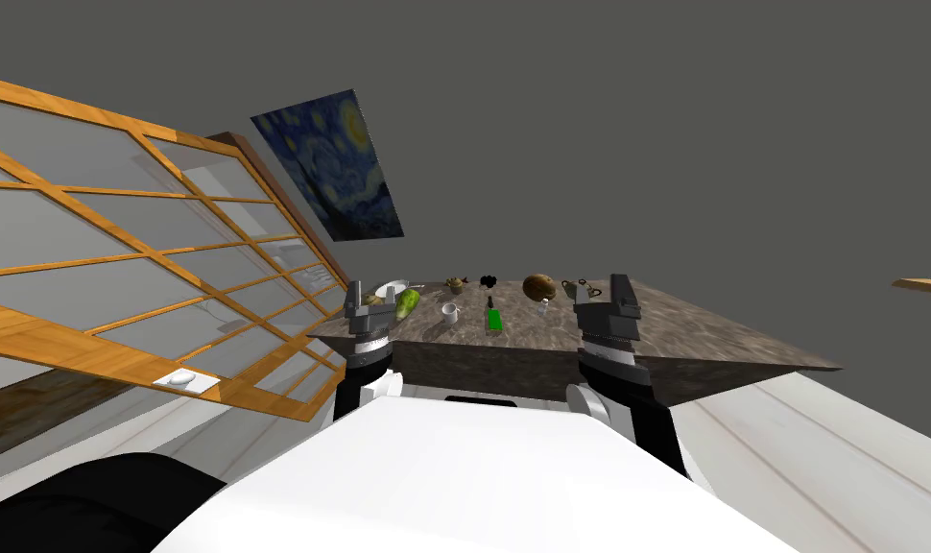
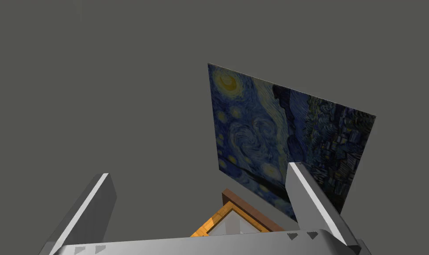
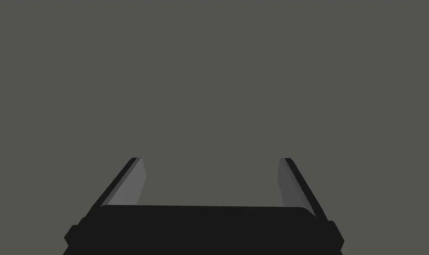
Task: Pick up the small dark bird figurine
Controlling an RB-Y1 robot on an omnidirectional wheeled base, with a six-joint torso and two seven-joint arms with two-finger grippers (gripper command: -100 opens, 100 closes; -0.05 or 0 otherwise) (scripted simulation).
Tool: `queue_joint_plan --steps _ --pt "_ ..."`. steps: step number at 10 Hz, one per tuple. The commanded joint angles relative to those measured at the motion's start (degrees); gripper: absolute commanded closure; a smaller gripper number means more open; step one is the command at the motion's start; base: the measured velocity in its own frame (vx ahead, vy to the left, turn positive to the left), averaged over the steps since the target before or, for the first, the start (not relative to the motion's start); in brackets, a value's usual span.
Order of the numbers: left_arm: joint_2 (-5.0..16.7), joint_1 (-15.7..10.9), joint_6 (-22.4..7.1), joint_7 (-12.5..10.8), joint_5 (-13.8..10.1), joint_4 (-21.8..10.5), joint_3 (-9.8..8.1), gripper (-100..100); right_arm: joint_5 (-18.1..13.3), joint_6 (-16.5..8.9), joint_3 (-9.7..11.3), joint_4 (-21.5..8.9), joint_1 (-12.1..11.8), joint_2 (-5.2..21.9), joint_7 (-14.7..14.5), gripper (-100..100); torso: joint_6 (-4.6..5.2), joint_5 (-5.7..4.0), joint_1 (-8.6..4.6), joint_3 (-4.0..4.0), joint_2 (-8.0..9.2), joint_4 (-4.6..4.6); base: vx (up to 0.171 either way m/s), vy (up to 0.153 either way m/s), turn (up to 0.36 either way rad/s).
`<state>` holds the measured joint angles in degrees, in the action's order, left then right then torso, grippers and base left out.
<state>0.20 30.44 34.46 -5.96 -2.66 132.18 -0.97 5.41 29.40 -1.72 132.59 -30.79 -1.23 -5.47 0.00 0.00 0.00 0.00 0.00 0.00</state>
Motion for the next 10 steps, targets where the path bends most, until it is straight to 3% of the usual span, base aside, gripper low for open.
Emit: queue_joint_plan --steps 1,5,6,7,8,10 --pt "0.00 0.00 0.00 0.00 0.00 0.00 0.00 0 0.01 -1.00 -0.16 -0.50 0.77 1.88 0.87 -100 0.00 0.00 0.00 0.00 0.00 0.00 -0.008 0.006 0.041" --pt "0.00 -0.01 0.00 0.00 0.00 0.00 0.00 0 0.04 -6.55 -1.28 -3.51 5.22 6.97 6.26 -100 -0.02 0.01 0.04 0.05 0.09 0.02 -0.027 0.015 0.107" --pt "0.00 -0.01 0.00 0.00 0.00 0.00 0.00 0 0.04 -7.05 -1.28 -3.51 5.22 6.97 6.26 -100 -0.02 0.01 0.02 0.06 0.10 0.02 -0.025 0.006 0.029" --pt "0.00 0.00 0.00 0.00 0.00 0.00 0.00 0 0.05 -9.20 -1.74 -4.65 6.84 7.98 8.30 -100 0.01 0.00 0.02 0.05 0.09 0.02 -0.023 0.009 0.091" --pt "0.00 -0.01 0.00 0.00 0.00 0.00 0.00 0 0.05 -9.31 -1.74 -4.65 6.84 7.98 8.30 -100 -0.02 0.00 0.02 0.04 0.07 0.02 -0.017 0.005 0.053" --pt "0.00 0.00 0.00 0.00 0.00 0.00 0.00 0 0.06 -13.46 -2.87 -7.36 10.54 9.75 12.05 -100 -0.01 0.01 0.03 0.03 0.05 0.01 -0.028 0.011 0.157"
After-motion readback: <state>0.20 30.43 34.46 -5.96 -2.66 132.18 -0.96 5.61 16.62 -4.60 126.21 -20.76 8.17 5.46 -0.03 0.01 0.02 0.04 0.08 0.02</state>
